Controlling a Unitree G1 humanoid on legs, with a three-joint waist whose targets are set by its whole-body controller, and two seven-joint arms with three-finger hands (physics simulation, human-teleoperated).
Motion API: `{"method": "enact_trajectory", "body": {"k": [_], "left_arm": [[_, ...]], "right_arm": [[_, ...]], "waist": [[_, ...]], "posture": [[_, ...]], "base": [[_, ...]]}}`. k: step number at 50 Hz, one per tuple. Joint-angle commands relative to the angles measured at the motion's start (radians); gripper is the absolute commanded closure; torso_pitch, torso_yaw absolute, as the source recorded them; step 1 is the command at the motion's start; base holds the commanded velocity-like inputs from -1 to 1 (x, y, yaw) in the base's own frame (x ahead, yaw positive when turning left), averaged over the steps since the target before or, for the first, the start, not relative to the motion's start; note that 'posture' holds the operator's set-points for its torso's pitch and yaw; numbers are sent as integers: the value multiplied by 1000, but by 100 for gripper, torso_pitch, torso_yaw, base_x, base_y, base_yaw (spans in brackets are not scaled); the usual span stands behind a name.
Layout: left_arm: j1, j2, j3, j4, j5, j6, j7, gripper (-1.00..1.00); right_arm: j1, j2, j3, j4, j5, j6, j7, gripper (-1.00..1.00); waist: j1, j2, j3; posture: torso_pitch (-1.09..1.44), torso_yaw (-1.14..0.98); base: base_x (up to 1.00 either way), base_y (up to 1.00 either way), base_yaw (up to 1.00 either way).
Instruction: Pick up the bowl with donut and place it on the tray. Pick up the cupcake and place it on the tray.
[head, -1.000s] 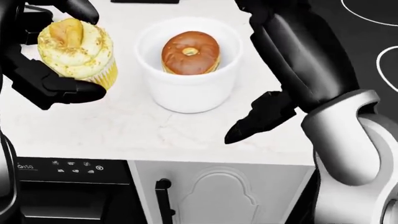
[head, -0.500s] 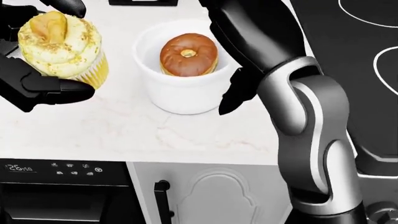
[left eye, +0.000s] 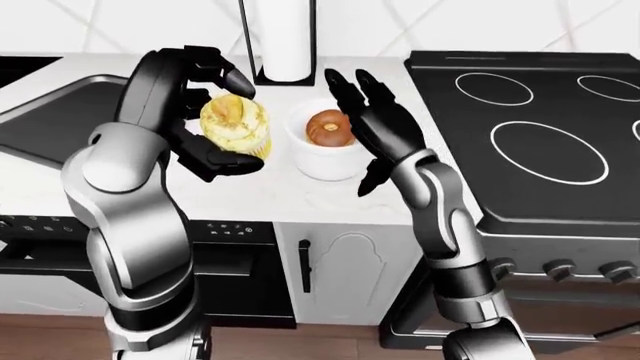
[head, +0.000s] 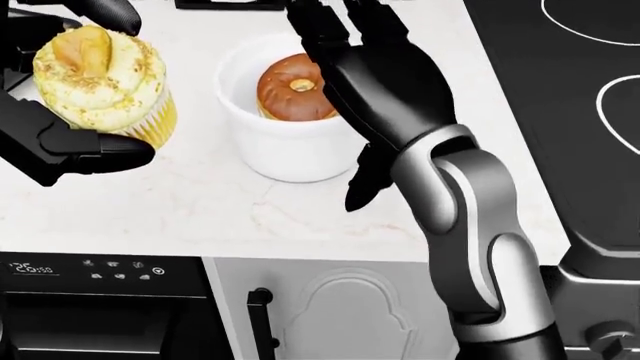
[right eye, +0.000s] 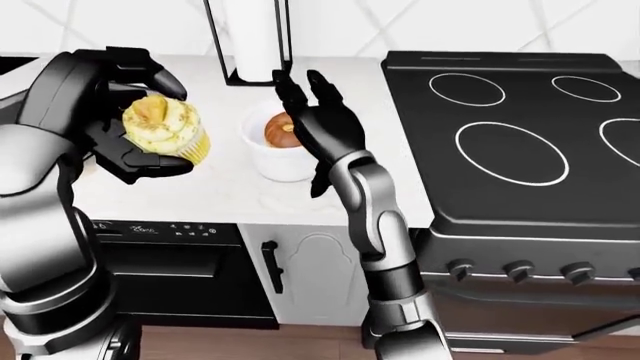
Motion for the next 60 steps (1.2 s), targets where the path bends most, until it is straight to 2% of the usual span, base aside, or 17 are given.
{"method": "enact_trajectory", "body": {"k": [1,3,7,8,10,15,22,25,31,46,60], "left_arm": [[-30,8,8,-23,5,-23,12,100],[-30,8,8,-24,5,-21,13,100],[-27,7,8,-22,2,-26,13,100],[-29,7,9,-22,1,-24,13,100],[-28,6,7,-25,1,-23,13,100],[-34,8,5,-23,3,-22,12,100],[-36,8,4,-25,5,-19,8,100],[-43,7,4,-15,4,-24,11,100],[-36,3,2,-23,9,-22,8,100],[-44,9,9,-20,2,-24,9,100],[-52,24,14,-39,3,-2,-4,100]], "right_arm": [[-20,-3,-3,-22,-3,-10,-18,-100],[-12,0,-1,-19,-4,-14,-22,-81],[-3,3,1,-19,-3,-19,-21,-76],[-1,4,1,-20,-4,-19,-22,-70],[6,6,2,-24,-4,-20,-22,-73],[8,9,5,-9,-7,-26,-31,-49],[-10,17,12,35,-16,-35,-51,-46],[-21,20,14,49,-19,-37,-55,-29],[-37,19,20,71,-36,-51,-52,-28],[-82,30,24,119,-56,-59,-45,0],[-106,40,38,257,-89,-91,-106,3]], "waist": [[0,4,-25],[0,4,-25],[0,3,-25],[0,3,-25],[0,2,-25],[-1,2,-25],[-3,3,-24],[-4,4,-23],[-4,5,-23],[-5,6,-27],[-9,8,-27]], "posture": [[0,0],[0,0],[0,0],[0,0],[0,0],[0,0],[0,0],[0,0],[0,0],[0,0],[0,0]], "base": [[0,0,0],[0,0,0],[0,0,0],[0,0,0],[0,0,0],[0,0,0],[0,0,0],[0,0,0],[0,0,0],[0,0,0],[0,0,0]]}}
